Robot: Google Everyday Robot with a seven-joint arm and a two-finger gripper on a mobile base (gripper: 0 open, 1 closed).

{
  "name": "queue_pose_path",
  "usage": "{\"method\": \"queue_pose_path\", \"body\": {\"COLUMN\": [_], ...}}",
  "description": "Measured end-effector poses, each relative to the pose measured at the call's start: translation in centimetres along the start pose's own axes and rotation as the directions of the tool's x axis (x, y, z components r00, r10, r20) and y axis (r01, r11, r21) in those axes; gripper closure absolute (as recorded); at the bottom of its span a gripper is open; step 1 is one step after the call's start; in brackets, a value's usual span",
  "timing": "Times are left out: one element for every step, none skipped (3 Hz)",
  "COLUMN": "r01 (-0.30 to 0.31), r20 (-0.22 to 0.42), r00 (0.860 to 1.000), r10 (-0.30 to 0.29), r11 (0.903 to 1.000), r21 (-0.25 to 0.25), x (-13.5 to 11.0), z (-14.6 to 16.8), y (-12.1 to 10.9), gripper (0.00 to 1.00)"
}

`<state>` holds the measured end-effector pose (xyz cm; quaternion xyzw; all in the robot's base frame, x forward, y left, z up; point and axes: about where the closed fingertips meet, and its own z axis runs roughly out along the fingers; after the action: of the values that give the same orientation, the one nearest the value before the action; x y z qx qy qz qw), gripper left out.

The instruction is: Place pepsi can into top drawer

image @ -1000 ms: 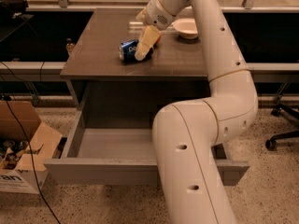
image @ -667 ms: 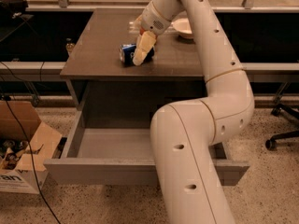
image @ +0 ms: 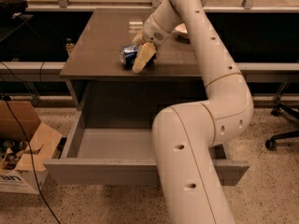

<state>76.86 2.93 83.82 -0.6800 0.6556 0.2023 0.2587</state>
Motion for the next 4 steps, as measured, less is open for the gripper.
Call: {"method": "queue_pose_path", "body": {"r01": [-0.026,-0.04,-0.064,-0.133], "r20": [-0.031,-0.059,-0.058,-0.01], "r00": [0.999,0.997,0.996,0.991], "r10": [0.026,0.041,0.066,0.133], "r11": [0.9996,0.9988,0.9969,0.9904], "r21": [0.009,0.03,0.046,0.038], "x": [1.4,1.9,1.5,1.0], "z": [-0.9,-2.7,-4.7,-6.7], "y": [0.1,0.3,0.9,2.5], "gripper": [0.42,0.65,0.89,1.0]}}
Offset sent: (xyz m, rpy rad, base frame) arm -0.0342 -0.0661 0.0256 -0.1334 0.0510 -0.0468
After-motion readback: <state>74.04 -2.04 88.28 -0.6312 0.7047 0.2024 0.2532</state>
